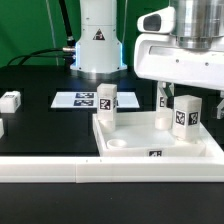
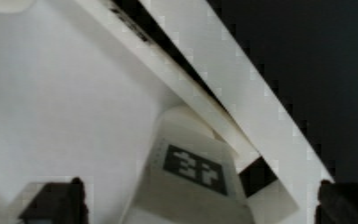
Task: Assemble square table
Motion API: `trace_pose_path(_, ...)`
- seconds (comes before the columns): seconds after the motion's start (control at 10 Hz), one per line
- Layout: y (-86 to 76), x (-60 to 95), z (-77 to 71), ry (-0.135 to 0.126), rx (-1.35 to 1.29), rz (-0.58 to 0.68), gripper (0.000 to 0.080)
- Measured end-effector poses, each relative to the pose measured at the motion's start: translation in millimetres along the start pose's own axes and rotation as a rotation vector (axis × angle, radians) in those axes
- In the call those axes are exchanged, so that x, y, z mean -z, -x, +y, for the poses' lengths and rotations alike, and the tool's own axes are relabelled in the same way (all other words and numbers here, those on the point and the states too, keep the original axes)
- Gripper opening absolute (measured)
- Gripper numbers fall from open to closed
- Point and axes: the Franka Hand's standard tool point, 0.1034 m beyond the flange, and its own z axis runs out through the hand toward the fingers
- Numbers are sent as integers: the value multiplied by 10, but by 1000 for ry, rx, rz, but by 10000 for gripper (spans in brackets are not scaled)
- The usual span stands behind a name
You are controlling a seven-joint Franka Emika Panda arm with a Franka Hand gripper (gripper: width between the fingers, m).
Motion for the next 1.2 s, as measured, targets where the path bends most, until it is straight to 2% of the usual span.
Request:
trace_pose_path(0.4,-23,31,24,-2,440,7,649)
trace_pose_path(0.7,-32,30,32,0,626,10,649)
trace_pose_path(1.0,-46,36,37,26,814,20,649)
trace_pose_path(1.1,-48,30,44,27,812,19,621)
trace_pose_path(1.2,-48,27,45,27,811,18,487)
